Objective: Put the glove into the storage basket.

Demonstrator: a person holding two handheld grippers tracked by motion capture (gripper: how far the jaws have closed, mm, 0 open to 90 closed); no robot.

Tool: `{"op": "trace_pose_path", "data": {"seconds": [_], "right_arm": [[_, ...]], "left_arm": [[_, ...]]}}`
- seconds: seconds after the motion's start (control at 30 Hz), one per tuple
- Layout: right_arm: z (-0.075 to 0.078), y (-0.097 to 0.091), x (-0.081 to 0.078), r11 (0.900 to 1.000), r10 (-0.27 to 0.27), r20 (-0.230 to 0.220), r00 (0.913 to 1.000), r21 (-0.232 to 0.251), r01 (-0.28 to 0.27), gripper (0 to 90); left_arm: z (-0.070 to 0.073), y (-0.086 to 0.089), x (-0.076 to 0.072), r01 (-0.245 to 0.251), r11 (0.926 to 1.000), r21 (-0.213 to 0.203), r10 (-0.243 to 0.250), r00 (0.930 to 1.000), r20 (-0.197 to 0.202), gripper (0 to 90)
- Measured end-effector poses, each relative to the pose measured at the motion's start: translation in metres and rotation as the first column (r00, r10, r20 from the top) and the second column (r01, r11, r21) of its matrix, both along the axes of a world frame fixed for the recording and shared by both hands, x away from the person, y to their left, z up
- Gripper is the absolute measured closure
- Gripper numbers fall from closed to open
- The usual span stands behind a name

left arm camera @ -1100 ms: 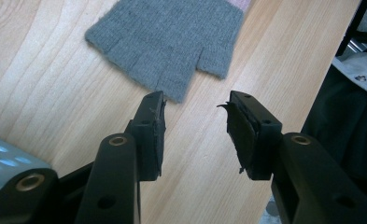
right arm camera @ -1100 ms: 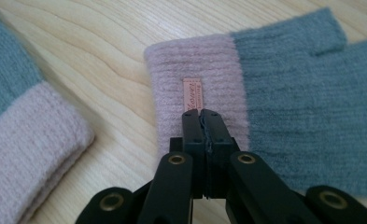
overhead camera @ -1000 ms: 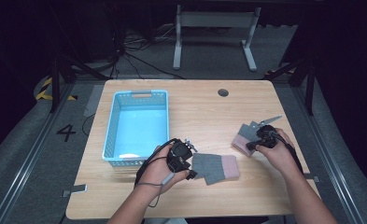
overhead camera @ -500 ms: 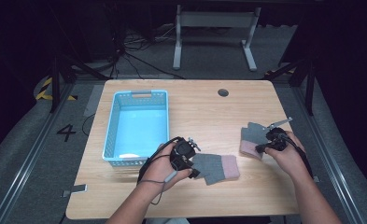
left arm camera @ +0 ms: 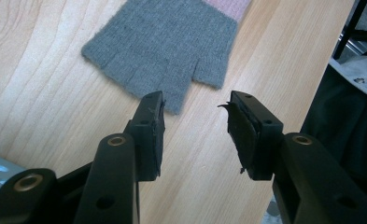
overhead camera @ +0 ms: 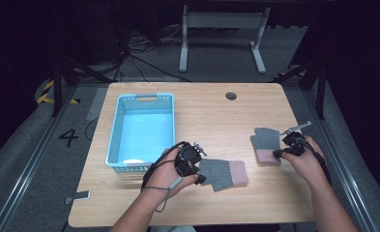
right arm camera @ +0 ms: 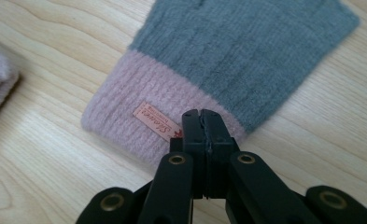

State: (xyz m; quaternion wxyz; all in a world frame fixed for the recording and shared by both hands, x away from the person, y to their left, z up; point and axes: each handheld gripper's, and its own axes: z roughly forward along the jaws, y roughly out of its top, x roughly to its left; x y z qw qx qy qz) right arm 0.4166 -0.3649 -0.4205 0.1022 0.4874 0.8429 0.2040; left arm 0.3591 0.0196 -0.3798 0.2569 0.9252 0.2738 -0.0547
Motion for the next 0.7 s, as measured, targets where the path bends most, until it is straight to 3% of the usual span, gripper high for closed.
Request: {"op": "trace_pose_path", "data": {"seconds": [0.23,0.57,0.7], "right_arm": [[0.0,-0.011,0.001,0.9987,-0.049,0.016,0.9987,-0.011,0.049,90.0],[0.002,-0.015,0.0,0.9979,-0.063,0.027,0.9977,-0.015,0.063,90.0],[0.007,-0.015,-0.003,0.998,-0.064,0.041,0.9971,0.005,0.064,90.0]], "left_arm": [[0.0,0.001,0.0,0.001,1.0,0.001,-0.001,1.0,0.0,56.6],[0.002,0.002,0.0,-0.003,1.0,-0.003,0.003,1.0,0.001,56.5],[0.003,0.004,0.0,-0.008,0.9999,-0.008,0.008,1.0,0.006,56.3]]}}
